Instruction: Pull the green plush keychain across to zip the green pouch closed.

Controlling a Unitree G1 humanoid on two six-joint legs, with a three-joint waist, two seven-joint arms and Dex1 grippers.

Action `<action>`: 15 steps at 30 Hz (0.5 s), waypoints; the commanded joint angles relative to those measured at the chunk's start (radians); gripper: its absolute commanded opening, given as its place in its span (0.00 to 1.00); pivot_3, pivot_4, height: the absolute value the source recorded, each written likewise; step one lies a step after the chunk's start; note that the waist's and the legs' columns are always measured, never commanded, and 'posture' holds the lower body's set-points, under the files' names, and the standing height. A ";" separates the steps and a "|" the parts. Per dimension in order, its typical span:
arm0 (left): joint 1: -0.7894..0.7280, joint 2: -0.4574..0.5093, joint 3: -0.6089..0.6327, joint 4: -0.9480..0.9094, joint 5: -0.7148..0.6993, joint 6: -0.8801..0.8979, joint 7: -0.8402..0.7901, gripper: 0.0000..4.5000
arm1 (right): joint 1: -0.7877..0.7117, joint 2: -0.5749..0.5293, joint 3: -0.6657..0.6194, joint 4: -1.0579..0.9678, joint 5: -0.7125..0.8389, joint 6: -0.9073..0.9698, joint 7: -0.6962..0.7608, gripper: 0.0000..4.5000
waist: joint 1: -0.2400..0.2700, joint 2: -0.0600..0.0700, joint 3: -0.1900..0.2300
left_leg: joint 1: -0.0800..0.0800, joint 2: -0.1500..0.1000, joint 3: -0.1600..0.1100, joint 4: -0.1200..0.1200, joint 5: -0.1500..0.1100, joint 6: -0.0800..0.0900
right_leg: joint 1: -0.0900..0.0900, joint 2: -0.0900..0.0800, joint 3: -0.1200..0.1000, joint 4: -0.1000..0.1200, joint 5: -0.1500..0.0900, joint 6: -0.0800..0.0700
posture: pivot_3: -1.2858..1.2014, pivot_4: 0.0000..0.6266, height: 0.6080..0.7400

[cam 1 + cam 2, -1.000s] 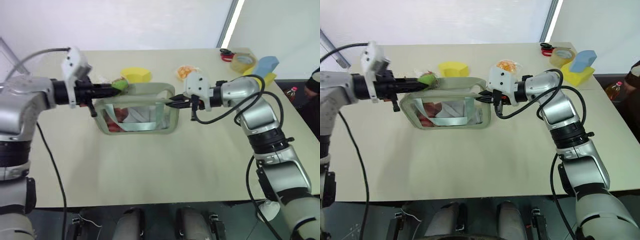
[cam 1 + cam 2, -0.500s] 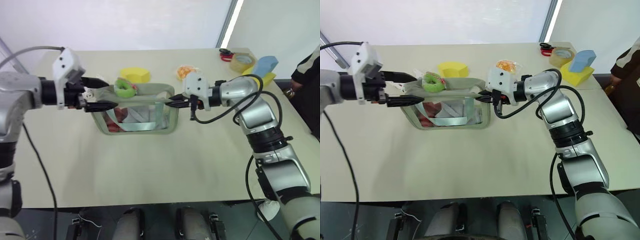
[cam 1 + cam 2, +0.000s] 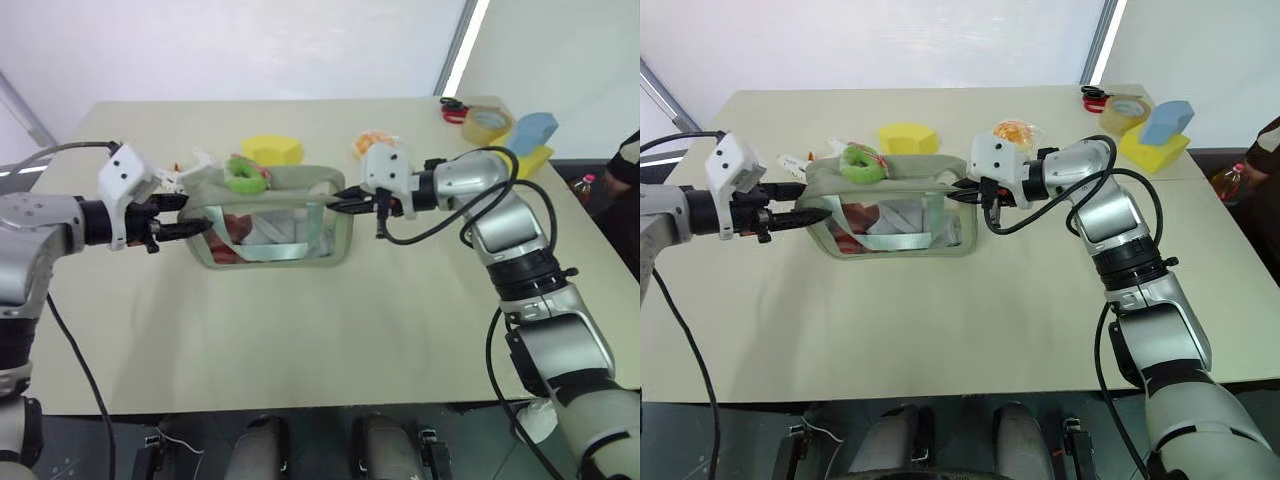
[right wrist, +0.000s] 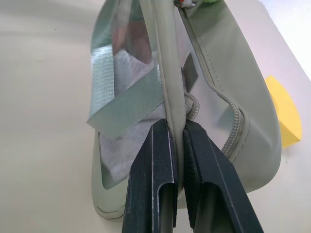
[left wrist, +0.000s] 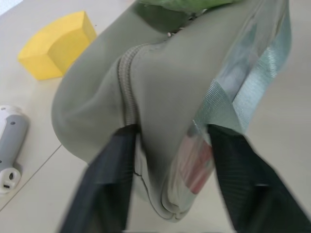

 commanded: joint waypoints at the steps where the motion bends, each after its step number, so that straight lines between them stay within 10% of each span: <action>1: -0.009 0.004 0.013 -0.004 0.002 -0.019 -0.008 0.07 | -0.031 -0.007 -0.008 -0.008 -0.007 -0.013 0.001 0.00 | 0.000 0.000 0.000 | 0.000 0.000 0.000 0.000 0.000 0.000 | 0.000 0.000 0.000 0.000 0.000 0.000 | 0.52 0.24 1.00; 5: -0.009 0.007 -0.003 0.002 0.019 -0.031 -0.018 0.00 | -0.055 -0.022 -0.027 -0.020 0.009 0.028 0.015 0.23 | 0.001 0.000 0.000 | 0.000 0.000 0.000 0.000 0.000 0.000 | 0.000 0.000 0.000 0.000 0.000 0.000 | 0.52 0.24 1.00; 11: -0.009 0.007 -0.008 0.008 0.030 -0.049 -0.021 0.00 | -0.137 -0.024 -0.069 -0.052 0.062 0.119 0.017 0.89 | 0.001 0.000 0.000 | 0.000 0.000 0.000 0.000 0.000 0.000 | 0.000 0.000 0.000 0.000 0.000 0.000 | 0.52 0.24 1.00; 15: -0.009 0.010 -0.006 0.006 0.031 -0.051 -0.025 0.00 | -0.173 0.041 -0.088 -0.121 0.127 0.210 -0.023 0.89 | 0.000 0.000 0.000 | 0.000 0.000 0.000 0.000 0.000 0.000 | 0.000 0.000 0.000 0.000 0.000 0.000 | 0.52 0.24 1.00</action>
